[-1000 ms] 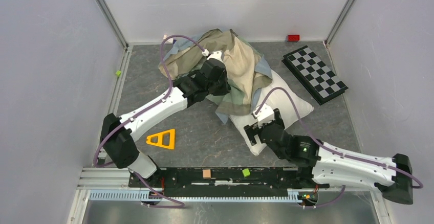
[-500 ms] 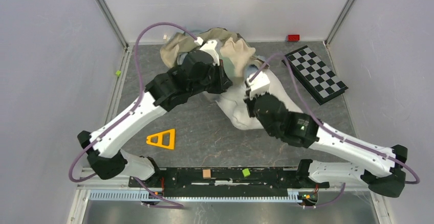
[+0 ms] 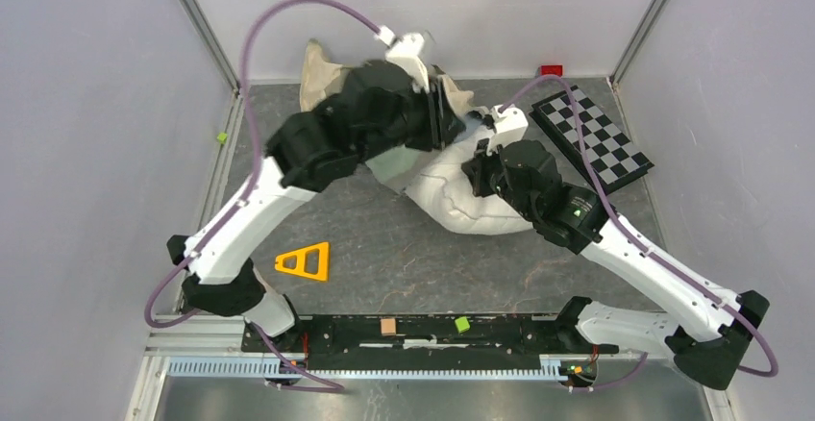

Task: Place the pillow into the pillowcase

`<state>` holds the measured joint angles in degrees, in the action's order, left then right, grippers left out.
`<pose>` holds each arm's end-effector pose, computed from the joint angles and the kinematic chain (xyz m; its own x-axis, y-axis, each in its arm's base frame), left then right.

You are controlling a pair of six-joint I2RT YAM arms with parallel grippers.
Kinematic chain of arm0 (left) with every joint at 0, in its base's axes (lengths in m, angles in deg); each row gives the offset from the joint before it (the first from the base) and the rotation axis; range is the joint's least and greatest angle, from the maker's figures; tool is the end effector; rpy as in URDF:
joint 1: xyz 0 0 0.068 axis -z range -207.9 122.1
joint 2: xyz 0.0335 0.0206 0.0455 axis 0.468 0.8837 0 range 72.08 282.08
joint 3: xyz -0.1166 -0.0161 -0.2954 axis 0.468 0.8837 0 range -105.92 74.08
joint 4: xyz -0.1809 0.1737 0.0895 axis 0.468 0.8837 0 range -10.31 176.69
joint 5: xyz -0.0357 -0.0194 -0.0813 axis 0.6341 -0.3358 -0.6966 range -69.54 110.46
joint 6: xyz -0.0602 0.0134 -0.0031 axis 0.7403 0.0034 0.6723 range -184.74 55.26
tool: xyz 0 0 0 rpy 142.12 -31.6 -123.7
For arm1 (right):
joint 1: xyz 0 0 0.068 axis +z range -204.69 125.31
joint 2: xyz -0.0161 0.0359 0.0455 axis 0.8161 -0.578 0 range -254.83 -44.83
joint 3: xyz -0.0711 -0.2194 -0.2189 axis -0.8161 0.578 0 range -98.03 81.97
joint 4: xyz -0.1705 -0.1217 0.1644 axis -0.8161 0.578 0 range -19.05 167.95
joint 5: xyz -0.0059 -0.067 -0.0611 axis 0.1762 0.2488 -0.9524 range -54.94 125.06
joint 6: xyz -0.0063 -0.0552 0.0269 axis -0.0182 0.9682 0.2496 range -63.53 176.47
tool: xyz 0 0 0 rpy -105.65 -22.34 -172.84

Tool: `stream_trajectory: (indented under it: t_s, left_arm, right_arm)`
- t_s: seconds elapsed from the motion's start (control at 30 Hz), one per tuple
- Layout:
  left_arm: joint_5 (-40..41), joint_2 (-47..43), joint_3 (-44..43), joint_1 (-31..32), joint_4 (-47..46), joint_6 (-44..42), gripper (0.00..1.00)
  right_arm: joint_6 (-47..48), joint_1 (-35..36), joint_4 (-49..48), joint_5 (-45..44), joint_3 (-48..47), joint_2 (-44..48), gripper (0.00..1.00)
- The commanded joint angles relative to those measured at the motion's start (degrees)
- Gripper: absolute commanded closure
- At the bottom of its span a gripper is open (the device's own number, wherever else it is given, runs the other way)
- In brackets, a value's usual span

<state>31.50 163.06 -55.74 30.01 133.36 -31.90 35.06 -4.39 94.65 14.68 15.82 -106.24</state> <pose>0.1660 -0.2479 0.5968 -0.5119 -0.1856 -0.8388 0.5423 0.6875 -0.4831 0.1575 0.1643 0.4283 -0.3796 0.0783 -0.9218 -0.3998 0.8847 0.2398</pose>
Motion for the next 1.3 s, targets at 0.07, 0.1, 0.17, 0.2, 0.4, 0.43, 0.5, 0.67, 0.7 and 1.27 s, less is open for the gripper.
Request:
stream_trajectory:
  t_s: [0.07,0.1,0.17,0.2,0.4,0.43,0.5,0.67,0.7,1.27]
  left_arm:
    - [0.17,-13.62,35.52,-12.11,-6.04,4.93,0.36]
    - [-0.88,-16.87,41.33,-15.02,-7.96,5.71,0.32]
    - [-2.76,-20.48,49.25,-21.08,-10.27,6.81,0.25]
    - [-4.89,-21.60,52.94,-23.43,-11.65,7.25,0.22]
    - [-21.10,-21.33,71.79,-35.86,-35.29,15.41,0.08]
    - [-22.30,-21.04,74.70,-36.28,-40.37,17.39,0.05]
    - [-24.77,-19.69,79.09,-36.80,-50.93,22.31,0.00]
    - [-26.71,-12.62,83.68,-36.78,-66.79,33.43,0.04]
    - [-25.77,-11.78,85.02,-36.77,-69.49,35.38,0.07]
    - [-5.19,-16.82,33.30,-4.04,-20.99,13.88,0.98]
  right_arm:
    - [-3.44,-4.25,-2.66,6.94,2.86,2.85,1.00]
    - [-3.22,-4.25,-2.02,6.62,2.42,2.79,1.00]
    - [-3.10,-4.25,-1.30,6.27,2.30,2.86,1.00]
    - [-3.07,-4.25,-1.17,6.30,2.25,2.87,1.00]
    - [-2.44,-4.25,-0.28,5.97,1.31,3.08,1.00]
    - [-2.24,-4.25,0.09,5.96,0.82,2.90,1.00]
    - [-1.93,-4.25,0.46,5.96,0.18,2.61,1.00]
    - [-1.73,-4.25,0.81,6.04,-0.51,2.34,1.00]
    - [-1.79,-4.29,0.88,5.99,-0.69,2.34,1.00]
    - [-3.22,-0.82,-0.83,9.16,-5.85,-0.70,0.99]
